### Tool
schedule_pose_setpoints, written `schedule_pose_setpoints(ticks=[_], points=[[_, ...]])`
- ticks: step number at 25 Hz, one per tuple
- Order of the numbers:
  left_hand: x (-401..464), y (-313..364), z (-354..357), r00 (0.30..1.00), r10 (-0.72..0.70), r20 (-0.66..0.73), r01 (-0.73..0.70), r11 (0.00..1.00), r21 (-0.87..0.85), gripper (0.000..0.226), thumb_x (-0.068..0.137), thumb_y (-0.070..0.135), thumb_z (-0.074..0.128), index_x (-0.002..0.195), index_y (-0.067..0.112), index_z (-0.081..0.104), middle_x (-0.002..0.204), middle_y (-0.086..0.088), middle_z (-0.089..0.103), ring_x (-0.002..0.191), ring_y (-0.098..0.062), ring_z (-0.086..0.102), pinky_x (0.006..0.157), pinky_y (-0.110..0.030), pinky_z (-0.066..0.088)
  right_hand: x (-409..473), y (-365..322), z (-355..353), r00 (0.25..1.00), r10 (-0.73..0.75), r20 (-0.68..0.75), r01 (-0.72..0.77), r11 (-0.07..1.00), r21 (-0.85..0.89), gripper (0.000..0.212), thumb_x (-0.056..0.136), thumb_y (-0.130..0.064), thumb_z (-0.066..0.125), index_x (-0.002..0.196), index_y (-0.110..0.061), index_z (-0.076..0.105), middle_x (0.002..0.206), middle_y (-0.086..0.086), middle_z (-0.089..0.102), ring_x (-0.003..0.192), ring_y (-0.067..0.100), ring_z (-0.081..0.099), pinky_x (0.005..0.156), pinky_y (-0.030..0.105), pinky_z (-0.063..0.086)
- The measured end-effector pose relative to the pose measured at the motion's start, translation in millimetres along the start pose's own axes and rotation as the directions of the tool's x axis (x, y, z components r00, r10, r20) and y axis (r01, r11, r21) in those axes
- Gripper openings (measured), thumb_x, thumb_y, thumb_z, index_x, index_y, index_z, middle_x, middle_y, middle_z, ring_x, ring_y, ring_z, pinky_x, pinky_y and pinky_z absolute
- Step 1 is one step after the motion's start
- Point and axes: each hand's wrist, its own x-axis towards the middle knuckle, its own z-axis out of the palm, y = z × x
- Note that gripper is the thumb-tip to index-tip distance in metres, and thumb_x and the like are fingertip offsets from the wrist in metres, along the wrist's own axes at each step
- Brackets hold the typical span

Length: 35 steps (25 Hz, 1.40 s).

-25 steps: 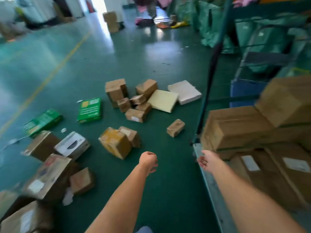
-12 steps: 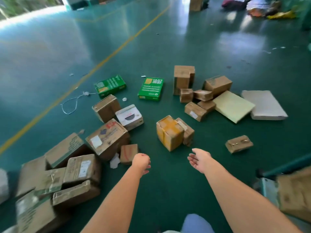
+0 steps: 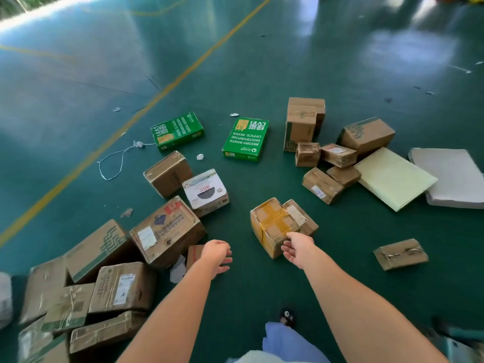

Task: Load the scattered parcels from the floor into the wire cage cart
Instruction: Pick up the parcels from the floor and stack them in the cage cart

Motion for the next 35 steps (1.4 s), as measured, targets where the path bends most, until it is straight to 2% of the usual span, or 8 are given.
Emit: schedule_pose_setpoints(ticks=[13,16,18,22,27,29,32,35], points=[[205,124,94,0.959,-0.192,0.211,0.177,0.980,0.087,0.014,0.099,0.013,0.048,0.111,0.012,0.053,0.100,-0.009,0.056,0.091,-0.024,0.057,0.071,-0.034,0.049,191,-144,66,0.979,0.010,-0.205,-0.081,0.937,-0.340,0.033,0.095,-0.020,0.057,0.124,-0.005,0.054,0.106,0.012,0.060,0.085,0.021,0.057,0.078,0.033,0.053],[270,130,119,0.946,-0.248,0.209,0.236,0.968,0.079,0.016,0.097,0.012,0.051,0.113,0.011,0.052,0.091,-0.005,0.054,0.082,-0.021,0.055,0.074,-0.034,0.050,249,-155,85,0.988,-0.112,-0.110,0.008,0.737,-0.676,0.030,0.097,-0.020,0.051,0.121,-0.004,0.058,0.113,0.014,0.060,0.098,0.029,0.058,0.091,0.035,0.046],[309,120,135,0.927,-0.316,0.200,0.303,0.948,0.095,0.026,0.096,0.014,0.054,0.122,0.011,0.050,0.097,-0.006,0.055,0.089,-0.023,0.057,0.077,-0.035,0.051,288,-158,96,0.992,-0.126,-0.014,0.062,0.581,-0.811,0.030,0.097,-0.022,0.050,0.121,-0.004,0.059,0.121,0.015,0.061,0.112,0.032,0.055,0.095,0.035,0.043],[377,89,166,0.881,-0.431,0.195,0.423,0.902,0.079,0.053,0.095,0.020,0.058,0.143,0.011,0.036,0.119,-0.010,0.053,0.101,-0.023,0.055,0.079,-0.035,0.050,380,-154,106,0.993,-0.112,0.039,0.088,0.475,-0.876,0.042,0.098,-0.032,0.051,0.134,-0.012,0.048,0.133,0.009,0.054,0.120,0.028,0.051,0.097,0.037,0.042],[452,50,214,0.832,-0.522,0.186,0.518,0.852,0.075,0.078,0.093,0.030,0.063,0.153,0.014,0.016,0.149,-0.008,0.038,0.123,-0.025,0.048,0.098,-0.040,0.045,482,-130,112,0.999,-0.032,0.029,0.040,0.459,-0.888,0.070,0.094,-0.048,0.053,0.151,-0.022,0.023,0.155,0.005,0.029,0.141,0.030,0.030,0.111,0.048,0.031],[474,40,235,0.811,-0.544,0.215,0.551,0.834,0.033,0.071,0.093,0.031,0.062,0.150,0.019,0.022,0.147,-0.004,0.042,0.128,-0.026,0.047,0.104,-0.043,0.041,511,-117,111,0.998,0.042,0.044,0.020,0.451,-0.892,0.073,0.093,-0.053,0.051,0.152,-0.025,0.019,0.157,0.003,0.025,0.143,0.030,0.027,0.113,0.051,0.029],[487,34,254,0.828,-0.525,0.196,0.538,0.842,-0.021,0.042,0.092,0.027,0.063,0.122,0.019,0.036,0.129,-0.003,0.053,0.112,-0.025,0.056,0.094,-0.042,0.046,525,-104,108,0.996,0.060,0.070,0.037,0.438,-0.898,0.064,0.097,-0.052,0.044,0.151,-0.026,0.023,0.154,0.003,0.033,0.139,0.031,0.033,0.110,0.049,0.033],[472,48,250,0.859,-0.496,0.127,0.500,0.866,-0.001,0.046,0.090,0.031,0.066,0.120,0.018,0.034,0.122,-0.003,0.052,0.100,-0.021,0.057,0.089,-0.041,0.048,504,-108,107,0.995,0.062,0.074,0.037,0.459,-0.888,0.056,0.100,-0.047,0.040,0.150,-0.025,0.027,0.150,0.004,0.038,0.136,0.030,0.038,0.109,0.046,0.035]])
